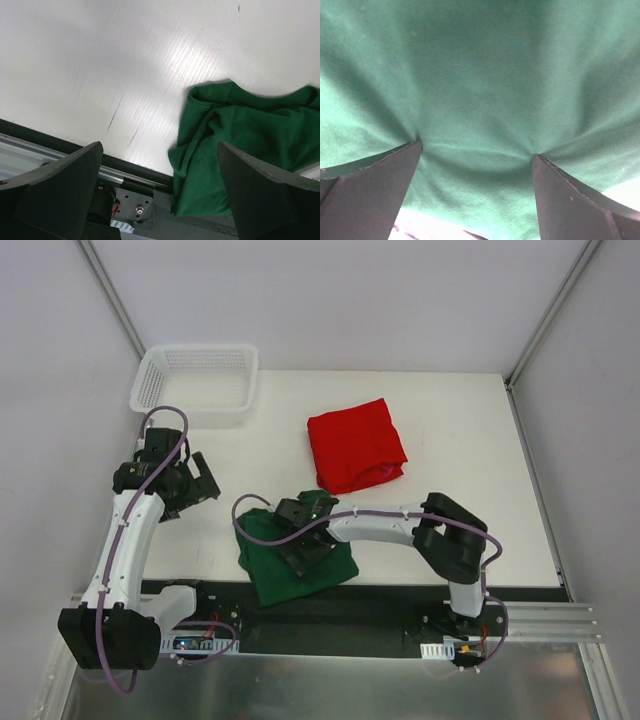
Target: Fold and stack the t-shirts
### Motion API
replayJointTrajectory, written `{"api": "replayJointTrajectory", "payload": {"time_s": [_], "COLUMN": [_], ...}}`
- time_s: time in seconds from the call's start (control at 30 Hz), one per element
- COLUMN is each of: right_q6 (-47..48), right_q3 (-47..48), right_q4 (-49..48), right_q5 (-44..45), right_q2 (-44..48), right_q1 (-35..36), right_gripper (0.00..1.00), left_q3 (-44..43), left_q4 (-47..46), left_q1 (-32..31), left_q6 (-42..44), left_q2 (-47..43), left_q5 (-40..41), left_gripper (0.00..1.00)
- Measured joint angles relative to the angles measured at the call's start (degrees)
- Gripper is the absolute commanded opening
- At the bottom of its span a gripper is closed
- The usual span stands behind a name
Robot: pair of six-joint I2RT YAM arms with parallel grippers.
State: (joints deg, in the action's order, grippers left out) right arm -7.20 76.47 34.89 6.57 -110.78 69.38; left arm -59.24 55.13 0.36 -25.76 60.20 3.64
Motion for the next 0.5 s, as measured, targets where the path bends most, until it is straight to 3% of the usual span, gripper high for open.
{"api": "replayJointTrajectory", "payload": {"time_s": [0.5], "right_q6": [-7.43], "right_q3": [-10.36], "right_q4": [5.01], "right_q5": [0.57], "right_q2": [7.41], "right_q1": [3.26], "right_gripper": [0.96], "left_q3": [-0.55], "left_q4": [-0.50], "left_q1": [-4.22], "left_q6": [-0.26], "left_q2": [1.01], "left_q5": [0.52], "left_gripper": [0.99]}}
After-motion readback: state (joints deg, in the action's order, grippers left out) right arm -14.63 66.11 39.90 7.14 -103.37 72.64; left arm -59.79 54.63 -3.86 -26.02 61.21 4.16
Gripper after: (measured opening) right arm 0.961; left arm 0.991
